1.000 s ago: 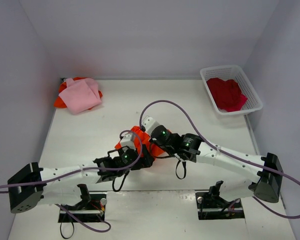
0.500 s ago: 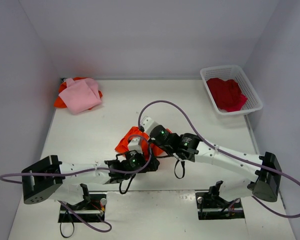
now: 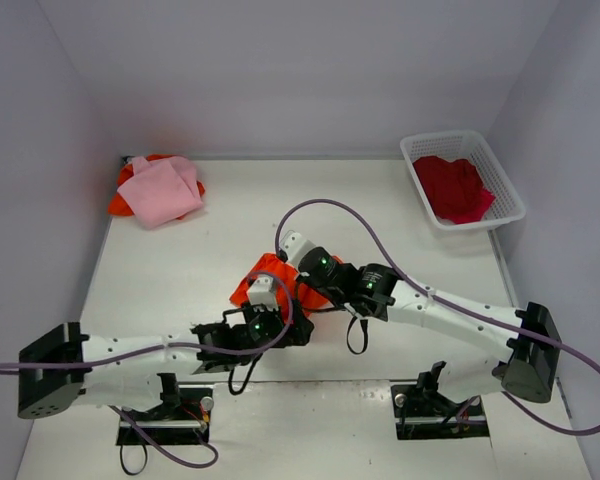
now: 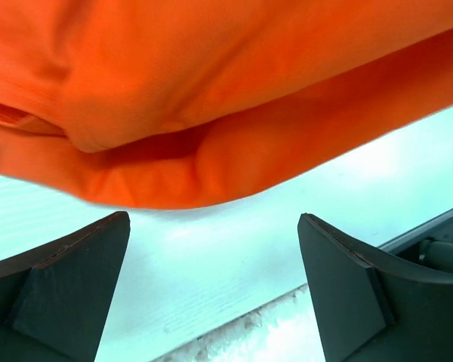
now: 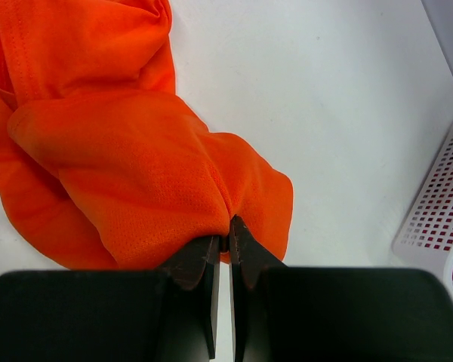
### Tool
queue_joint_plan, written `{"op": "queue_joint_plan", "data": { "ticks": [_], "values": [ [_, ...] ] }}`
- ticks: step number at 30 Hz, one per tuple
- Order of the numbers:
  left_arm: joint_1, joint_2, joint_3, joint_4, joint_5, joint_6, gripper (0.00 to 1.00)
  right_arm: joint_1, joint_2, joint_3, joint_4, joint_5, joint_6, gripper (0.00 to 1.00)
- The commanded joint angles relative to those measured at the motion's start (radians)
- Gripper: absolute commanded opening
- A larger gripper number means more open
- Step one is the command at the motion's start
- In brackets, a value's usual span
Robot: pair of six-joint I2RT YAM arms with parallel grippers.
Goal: Fold and stack the t-shirts
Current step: Fold the long partially folded tshirt into a neat square
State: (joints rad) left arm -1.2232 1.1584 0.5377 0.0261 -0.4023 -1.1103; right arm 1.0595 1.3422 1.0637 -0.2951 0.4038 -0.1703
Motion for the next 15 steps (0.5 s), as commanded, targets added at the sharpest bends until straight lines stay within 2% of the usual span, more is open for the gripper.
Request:
{"op": "queue_joint_plan", "data": {
  "ticks": [1, 6, 9, 12, 13, 14, 15],
  "values": [
    [-0.009, -0.124, 0.054, -0.165, -0.072, 0.007, 0.88, -0.009, 0.015, 0.038, 0.048, 0.021, -0.015, 0.0],
    [-0.024, -0.235, 0.03, -0.242, -0.119, 0.003, 0.88, -0.013, 0.037, 0.035, 0.068, 0.006, -0.017, 0.0],
    [-0.024, -0.24, 0.004, -0.2, -0.125, 0.024, 0.88, -0.013, 0.048, 0.036, 0.077, -0.005, -0.014, 0.0],
    [-0.025, -0.192, -0.027, -0.095, -0.109, 0.055, 0.88, -0.013, 0.051, 0.039, 0.077, -0.003, -0.015, 0.0],
    [-0.028, -0.183, -0.038, -0.025, -0.104, 0.067, 0.88, -0.015, 0.049, 0.039, 0.077, 0.0, -0.017, 0.0],
    [-0.083, -0.157, -0.085, 0.135, -0.128, 0.131, 0.88, -0.015, 0.031, 0.038, 0.077, 0.01, -0.018, 0.0],
    [-0.084, -0.154, -0.09, 0.136, -0.142, 0.132, 0.88, -0.013, 0.031, 0.038, 0.077, 0.01, -0.021, 0.0]
  ]
}}
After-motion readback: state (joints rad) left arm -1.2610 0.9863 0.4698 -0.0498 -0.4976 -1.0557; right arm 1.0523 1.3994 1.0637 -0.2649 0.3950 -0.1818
